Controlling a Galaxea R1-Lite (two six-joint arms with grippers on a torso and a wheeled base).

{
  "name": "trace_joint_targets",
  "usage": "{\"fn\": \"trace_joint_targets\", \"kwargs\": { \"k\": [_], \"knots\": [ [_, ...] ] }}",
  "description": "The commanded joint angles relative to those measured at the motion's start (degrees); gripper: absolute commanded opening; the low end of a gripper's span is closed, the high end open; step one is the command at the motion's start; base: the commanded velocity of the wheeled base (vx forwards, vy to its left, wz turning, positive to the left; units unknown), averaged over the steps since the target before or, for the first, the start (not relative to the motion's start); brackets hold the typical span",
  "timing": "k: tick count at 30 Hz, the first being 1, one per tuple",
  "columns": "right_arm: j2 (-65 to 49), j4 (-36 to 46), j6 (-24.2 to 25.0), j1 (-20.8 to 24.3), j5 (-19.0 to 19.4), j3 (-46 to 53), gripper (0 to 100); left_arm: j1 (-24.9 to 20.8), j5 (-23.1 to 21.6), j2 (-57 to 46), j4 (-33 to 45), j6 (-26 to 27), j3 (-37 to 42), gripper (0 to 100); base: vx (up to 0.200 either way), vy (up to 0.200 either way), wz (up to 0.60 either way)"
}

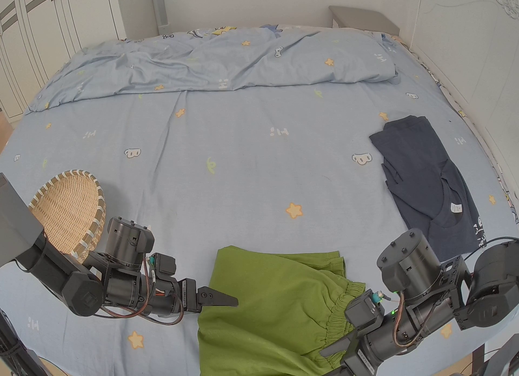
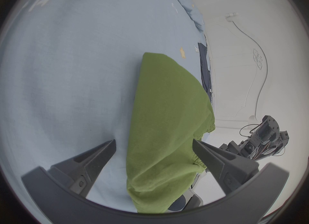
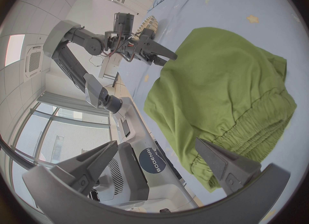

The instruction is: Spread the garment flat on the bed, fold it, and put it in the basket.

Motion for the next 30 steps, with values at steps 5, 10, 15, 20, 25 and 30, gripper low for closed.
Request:
{"fn": "trace_joint_targets", "kwargs": {
  "k": [5, 10, 15, 20, 25, 30],
  "knots": [
    [5.7, -0.3, -0.4, 1.3, -0.2, 0.1, 100, -0.7, -0.2, 2.2, 0.0, -0.1, -0.4, 100, 0.000, 0.000, 0.00],
    [6.7, -0.6, -0.7, 0.5, -0.2, 2.8, 100, -0.7, -0.3, 2.7, -0.8, -0.1, -0.4, 100, 0.000, 0.000, 0.00],
    [6.8, -5.2, -0.8, -1.2, 0.1, 8.1, 100, -1.1, -1.6, 2.7, -2.4, -0.2, 0.3, 100, 0.000, 0.000, 0.00],
    [6.9, -9.5, -0.8, -2.2, 0.0, 12.3, 100, -1.3, -2.3, 2.6, -2.4, -0.2, 0.5, 100, 0.000, 0.000, 0.00],
    [7.9, -13.7, -0.9, -4.5, 0.2, 15.7, 100, -2.7, -2.3, 2.7, -2.5, -0.1, 0.7, 100, 0.000, 0.000, 0.00],
    [10.9, -20.4, -3.1, -7.6, 0.6, 19.2, 100, -4.9, -2.3, 2.8, -3.3, -0.2, 1.8, 100, 0.000, 0.000, 0.00]
  ]
}}
